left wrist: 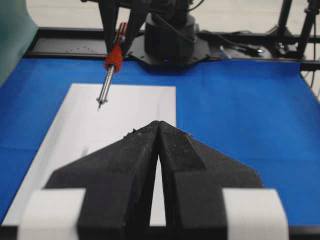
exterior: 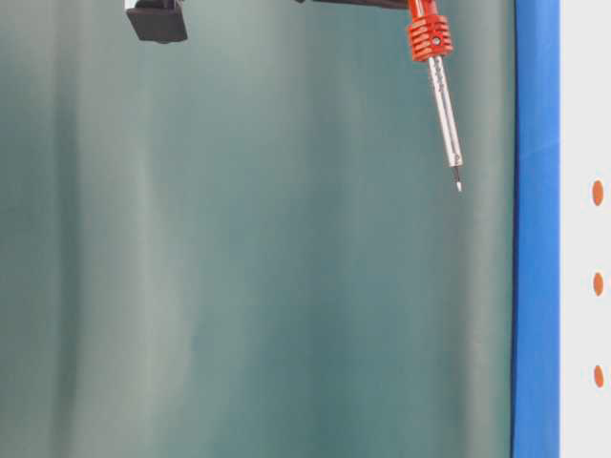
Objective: Touch the tip of the soldering iron to the mark.
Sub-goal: 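Raise the iron with the right gripper and move it rightward, then lower the iron tip with the right gripper onto the rightmost red dot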
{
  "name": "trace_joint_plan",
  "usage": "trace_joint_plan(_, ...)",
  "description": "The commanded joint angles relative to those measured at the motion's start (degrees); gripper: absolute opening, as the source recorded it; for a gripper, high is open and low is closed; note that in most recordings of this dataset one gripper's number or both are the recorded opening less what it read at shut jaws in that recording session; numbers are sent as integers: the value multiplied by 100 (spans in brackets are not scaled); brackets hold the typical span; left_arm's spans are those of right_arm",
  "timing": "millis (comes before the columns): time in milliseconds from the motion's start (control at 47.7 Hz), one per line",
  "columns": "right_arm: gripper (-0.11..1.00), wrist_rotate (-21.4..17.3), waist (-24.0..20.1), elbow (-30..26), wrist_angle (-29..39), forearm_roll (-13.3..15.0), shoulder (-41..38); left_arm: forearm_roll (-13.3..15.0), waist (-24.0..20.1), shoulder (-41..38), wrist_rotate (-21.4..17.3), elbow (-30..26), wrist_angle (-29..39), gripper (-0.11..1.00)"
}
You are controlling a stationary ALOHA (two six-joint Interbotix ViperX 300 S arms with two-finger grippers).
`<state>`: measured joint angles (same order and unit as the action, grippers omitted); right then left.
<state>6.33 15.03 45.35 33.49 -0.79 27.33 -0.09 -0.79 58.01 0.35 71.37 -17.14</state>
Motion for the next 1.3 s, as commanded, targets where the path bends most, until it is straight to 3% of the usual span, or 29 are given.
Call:
trace_joint_plan(0, 6, -9, 9, -79, -35, 9, 26, -9, 9, -26, 0, -70, -53, 0)
trace_joint_plan(524, 6, 0, 9, -35, -97, 0, -290, -9, 0, -26, 0, -70, -53, 0)
trace_joint_plan(1279, 6, 18, -18, 158, -853, -18, -1415, -9, 9, -26, 0, -70, -105, 0)
